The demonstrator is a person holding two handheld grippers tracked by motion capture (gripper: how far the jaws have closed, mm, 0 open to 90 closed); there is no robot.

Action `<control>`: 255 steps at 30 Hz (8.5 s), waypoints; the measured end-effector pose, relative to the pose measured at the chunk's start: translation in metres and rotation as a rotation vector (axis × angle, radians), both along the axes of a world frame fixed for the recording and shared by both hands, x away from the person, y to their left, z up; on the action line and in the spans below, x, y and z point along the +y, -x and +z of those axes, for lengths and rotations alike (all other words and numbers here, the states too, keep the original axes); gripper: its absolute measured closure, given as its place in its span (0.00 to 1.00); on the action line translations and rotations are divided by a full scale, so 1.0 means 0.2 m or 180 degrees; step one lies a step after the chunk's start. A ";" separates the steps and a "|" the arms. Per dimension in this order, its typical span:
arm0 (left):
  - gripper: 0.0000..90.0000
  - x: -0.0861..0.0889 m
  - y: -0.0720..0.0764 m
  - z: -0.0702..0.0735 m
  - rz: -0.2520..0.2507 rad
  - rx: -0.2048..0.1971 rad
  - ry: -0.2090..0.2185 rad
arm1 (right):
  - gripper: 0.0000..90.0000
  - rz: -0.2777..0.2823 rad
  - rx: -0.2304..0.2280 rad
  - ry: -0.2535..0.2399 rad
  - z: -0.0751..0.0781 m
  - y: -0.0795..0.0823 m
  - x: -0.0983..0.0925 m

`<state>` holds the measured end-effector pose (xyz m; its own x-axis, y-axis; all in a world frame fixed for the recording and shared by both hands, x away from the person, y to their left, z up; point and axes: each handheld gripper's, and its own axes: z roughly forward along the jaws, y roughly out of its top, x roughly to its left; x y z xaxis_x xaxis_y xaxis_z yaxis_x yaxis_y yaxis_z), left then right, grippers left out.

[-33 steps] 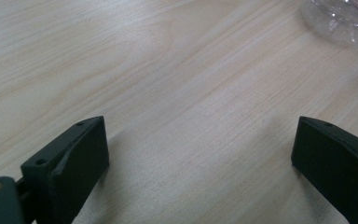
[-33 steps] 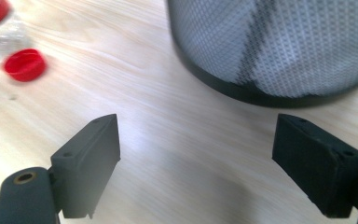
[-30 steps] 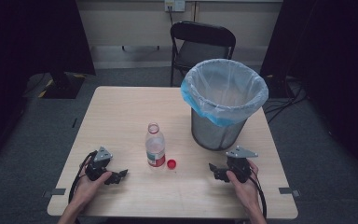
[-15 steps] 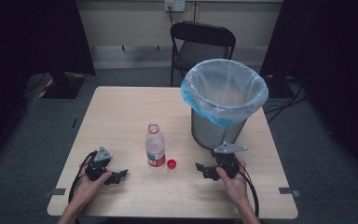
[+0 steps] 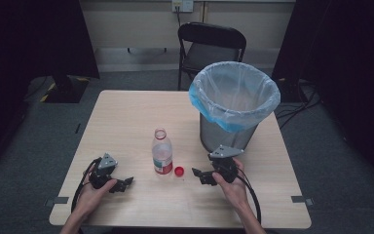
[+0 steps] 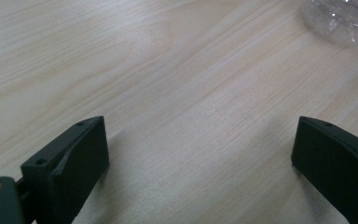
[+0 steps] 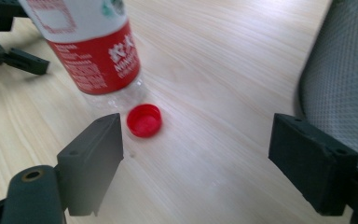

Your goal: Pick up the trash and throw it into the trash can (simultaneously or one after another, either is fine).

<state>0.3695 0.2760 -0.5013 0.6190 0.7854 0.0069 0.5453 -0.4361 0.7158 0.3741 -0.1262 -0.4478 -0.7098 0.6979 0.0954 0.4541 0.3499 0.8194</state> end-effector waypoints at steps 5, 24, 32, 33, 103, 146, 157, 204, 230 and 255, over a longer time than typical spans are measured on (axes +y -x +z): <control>0.04 0.00 0.00 0.00 0.0000 0.0001 0.0000 | 0.17 0.0143 -0.0004 0.0008 0.01 -0.01 0.08; 0.04 0.00 0.00 0.00 -0.0014 -0.0003 -0.0005 | 0.16 0.0660 0.0067 0.0002 -0.03 -0.09 0.40; 0.04 0.00 0.00 0.00 -0.0016 -0.0004 -0.0003 | 0.17 0.0685 0.0014 -0.0082 -0.07 -0.11 0.47; 0.04 0.00 0.00 0.00 -0.0015 -0.0002 -0.0004 | 0.17 0.0696 0.0016 -0.0105 -0.07 -0.11 0.48; 0.04 0.00 0.00 0.00 -0.0016 -0.0005 -0.0002 | 0.30 0.0645 -0.0236 -0.0441 0.21 -0.08 0.45; 0.04 0.00 0.00 0.00 -0.0013 -0.0011 -0.0007 | 0.30 0.0775 -0.0654 -0.0878 0.76 -0.04 0.33; 0.04 0.00 0.00 0.00 -0.0012 -0.0012 -0.0006 | 0.31 0.0647 -0.0792 -0.0949 0.88 -0.09 0.26; 0.04 0.00 0.00 0.00 -0.0011 -0.0010 -0.0005 | 0.30 -0.0319 -0.0898 -0.1087 1.12 -0.40 -0.22; 0.04 0.00 0.00 0.00 -0.0011 -0.0009 -0.0003 | 0.26 -0.0755 -0.0801 -0.0903 1.11 -0.46 -0.34; 0.04 0.00 0.00 0.00 -0.0008 -0.0007 -0.0003 | 0.34 -0.0376 -0.0816 -0.0943 1.08 -0.35 -0.18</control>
